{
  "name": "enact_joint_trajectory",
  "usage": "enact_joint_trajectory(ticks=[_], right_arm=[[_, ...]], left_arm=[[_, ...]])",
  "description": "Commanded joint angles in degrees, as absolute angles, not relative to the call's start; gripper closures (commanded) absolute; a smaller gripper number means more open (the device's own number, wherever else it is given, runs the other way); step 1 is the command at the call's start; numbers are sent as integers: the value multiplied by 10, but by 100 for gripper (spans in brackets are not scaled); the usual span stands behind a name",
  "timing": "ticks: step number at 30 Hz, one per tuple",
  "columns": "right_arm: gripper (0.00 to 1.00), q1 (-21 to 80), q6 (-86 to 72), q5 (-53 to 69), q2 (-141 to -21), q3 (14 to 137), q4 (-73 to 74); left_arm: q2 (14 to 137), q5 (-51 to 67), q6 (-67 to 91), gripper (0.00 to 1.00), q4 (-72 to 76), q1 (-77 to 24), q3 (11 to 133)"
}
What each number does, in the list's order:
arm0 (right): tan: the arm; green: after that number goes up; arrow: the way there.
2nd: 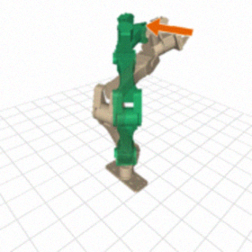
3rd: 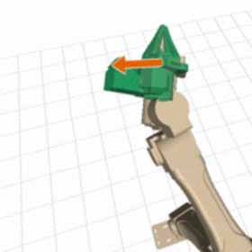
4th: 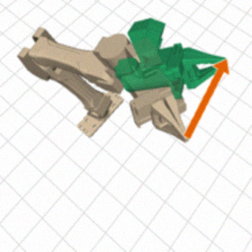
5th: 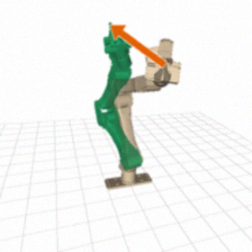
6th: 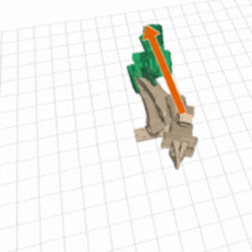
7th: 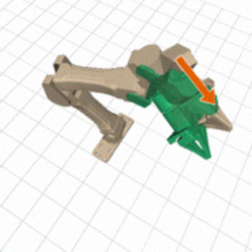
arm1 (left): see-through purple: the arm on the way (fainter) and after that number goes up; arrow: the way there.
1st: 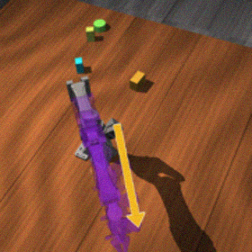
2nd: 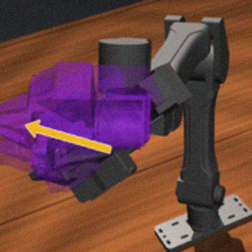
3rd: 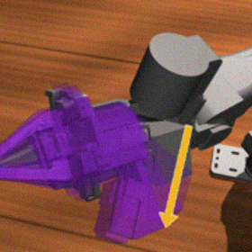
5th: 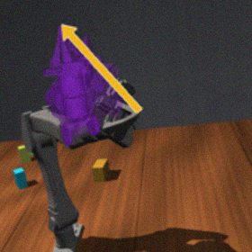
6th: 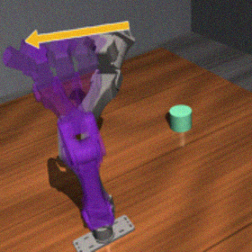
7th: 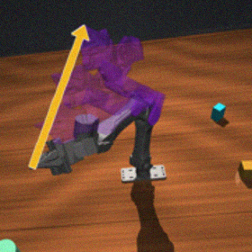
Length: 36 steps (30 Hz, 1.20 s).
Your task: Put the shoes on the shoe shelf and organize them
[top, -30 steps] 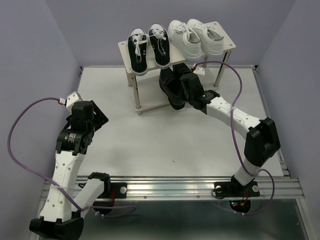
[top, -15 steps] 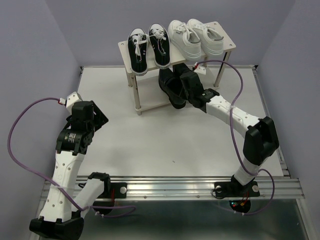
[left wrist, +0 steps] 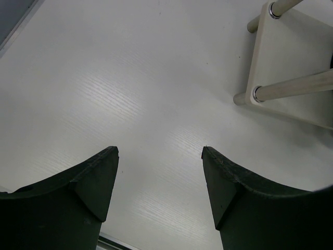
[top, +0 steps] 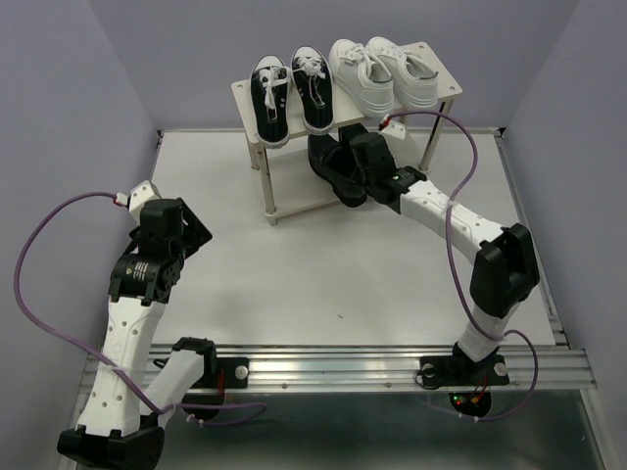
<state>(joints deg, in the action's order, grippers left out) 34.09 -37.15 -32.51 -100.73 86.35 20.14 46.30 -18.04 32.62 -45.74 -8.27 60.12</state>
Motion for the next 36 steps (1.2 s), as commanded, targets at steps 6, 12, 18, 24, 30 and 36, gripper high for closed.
enact_joint_trajectory(ticks=[6,12,18,24,30,36], right_arm=[[99,338,-394,-344,-1014,888,161],[60,338,-397,-337,-1001,857,162],[50,338,-396,-323,-963,817,162],[20,338,-373,-330,-890,768,155],[1,338,-325,-386,-787,694,180],[0,338,-357,-485,-707,634,328]], left_arm=[[449,-198,324,24,-462,-84,613],[448,-194,325,24,-461,-84,609],[446,-194,327,24,-461,-84,608],[438,-200,325,24,-461,-84,605],[446,-223,306,24,-460,-84,616],[480,-219,286,24,-433,-84,639]])
